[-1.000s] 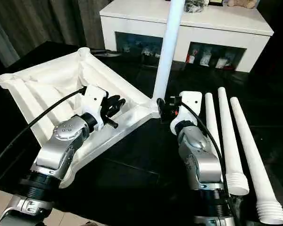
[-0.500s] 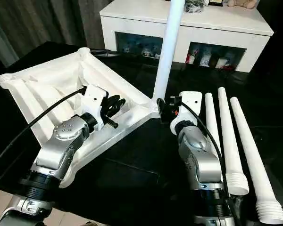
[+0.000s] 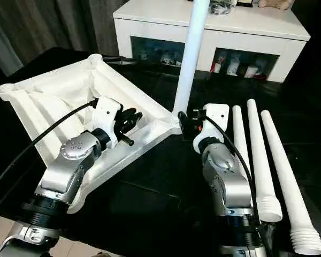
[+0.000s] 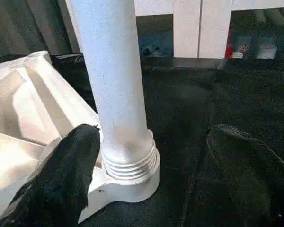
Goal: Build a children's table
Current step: Rotate leg to tighten
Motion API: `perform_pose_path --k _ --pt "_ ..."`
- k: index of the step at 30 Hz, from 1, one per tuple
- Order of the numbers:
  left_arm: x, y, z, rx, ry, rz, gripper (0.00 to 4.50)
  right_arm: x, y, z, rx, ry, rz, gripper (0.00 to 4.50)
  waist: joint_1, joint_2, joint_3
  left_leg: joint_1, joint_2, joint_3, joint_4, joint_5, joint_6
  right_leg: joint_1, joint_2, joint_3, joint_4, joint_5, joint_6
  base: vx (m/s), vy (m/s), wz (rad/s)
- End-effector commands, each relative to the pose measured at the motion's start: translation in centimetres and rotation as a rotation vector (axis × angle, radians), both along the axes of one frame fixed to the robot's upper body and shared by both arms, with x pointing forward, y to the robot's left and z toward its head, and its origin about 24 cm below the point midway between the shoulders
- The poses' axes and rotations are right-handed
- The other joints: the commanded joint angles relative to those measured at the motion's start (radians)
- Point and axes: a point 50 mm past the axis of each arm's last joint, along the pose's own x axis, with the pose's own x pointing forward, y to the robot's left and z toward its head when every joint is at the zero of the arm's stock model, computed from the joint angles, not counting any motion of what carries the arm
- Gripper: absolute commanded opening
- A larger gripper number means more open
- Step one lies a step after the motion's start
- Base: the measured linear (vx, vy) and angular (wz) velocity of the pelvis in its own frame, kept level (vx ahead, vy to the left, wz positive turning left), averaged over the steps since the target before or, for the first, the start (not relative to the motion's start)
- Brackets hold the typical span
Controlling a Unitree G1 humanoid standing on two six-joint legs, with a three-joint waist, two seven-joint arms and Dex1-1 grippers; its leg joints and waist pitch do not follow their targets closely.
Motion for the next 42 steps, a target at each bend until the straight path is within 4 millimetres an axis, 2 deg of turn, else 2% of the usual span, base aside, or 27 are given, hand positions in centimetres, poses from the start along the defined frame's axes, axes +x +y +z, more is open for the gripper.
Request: perform_pose_path --k 1,42 --pt "0.00 0.08 0.32 0.000 -0.006 0.004 1.07 -0.08 -0.10 0.15 0.006 0.001 -0.004 3.98 0.000 -0.002 -0.068 0.008 0.043 -0.016 -0.064 -0.068 0.037 0.058 -0.068 0.043 -0.056 -0.006 -0.194 0.000 0.000 0.00" --pt "0.00 0.08 0.32 0.000 -0.006 0.004 1.07 -0.08 -0.10 0.15 0.006 0.001 -0.004 3.98 0.001 -0.002 -0.068 0.009 0.043 -0.016 -0.063 -0.064 0.040 0.058 -0.067 0.042 -0.055 -0.005 -0.194 0.000 0.000 0.00"
